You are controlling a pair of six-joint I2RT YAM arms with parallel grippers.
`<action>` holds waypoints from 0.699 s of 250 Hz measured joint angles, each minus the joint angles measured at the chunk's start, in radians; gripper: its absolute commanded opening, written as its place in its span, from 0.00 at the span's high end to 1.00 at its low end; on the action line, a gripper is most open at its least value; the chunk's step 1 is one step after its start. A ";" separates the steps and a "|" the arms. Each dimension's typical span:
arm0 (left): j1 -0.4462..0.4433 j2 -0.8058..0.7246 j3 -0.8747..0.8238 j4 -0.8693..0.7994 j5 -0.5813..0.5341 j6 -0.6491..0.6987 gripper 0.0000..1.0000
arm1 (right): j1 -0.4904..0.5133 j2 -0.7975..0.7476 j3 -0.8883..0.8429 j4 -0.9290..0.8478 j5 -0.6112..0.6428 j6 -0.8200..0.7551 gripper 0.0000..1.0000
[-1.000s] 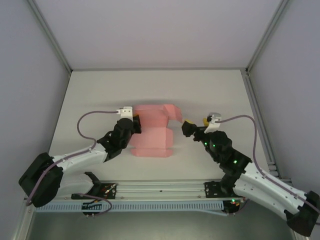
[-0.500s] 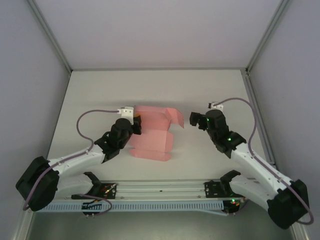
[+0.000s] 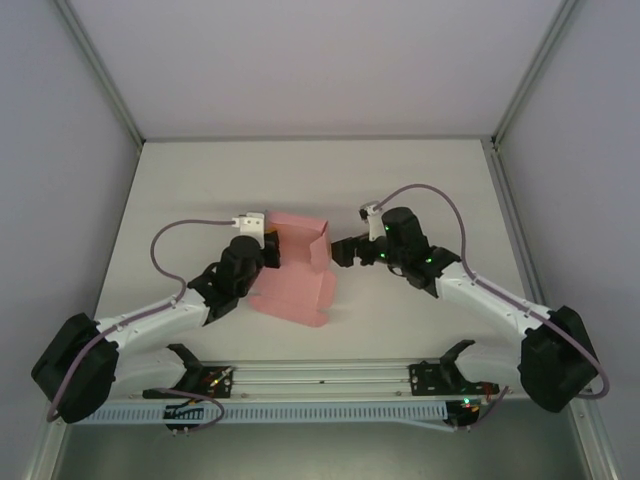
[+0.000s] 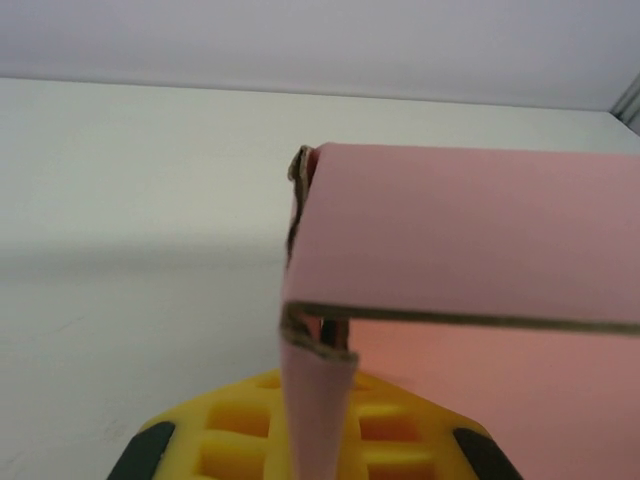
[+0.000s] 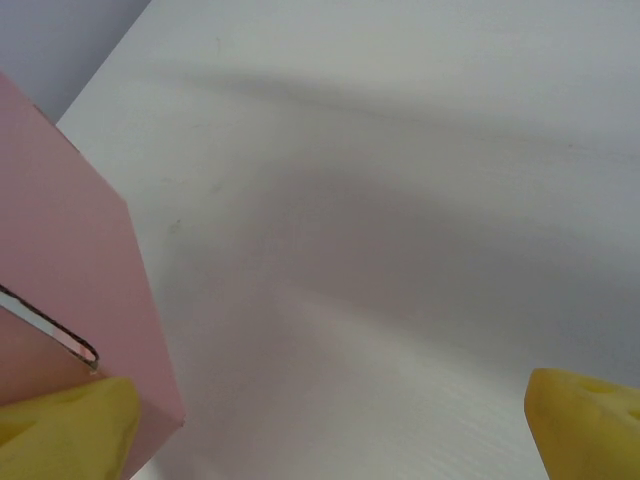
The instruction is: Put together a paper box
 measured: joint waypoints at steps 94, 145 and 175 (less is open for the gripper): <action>0.012 0.001 0.000 -0.050 -0.045 -0.018 1.00 | 0.066 0.082 0.072 -0.042 0.227 -0.017 0.00; 0.007 -0.005 0.000 -0.048 -0.041 -0.019 1.00 | 0.049 -0.090 0.017 -0.129 0.370 -0.003 0.00; 0.007 -0.021 0.000 -0.048 -0.041 -0.019 1.00 | -0.026 -0.193 -0.025 -0.188 0.377 -0.004 0.00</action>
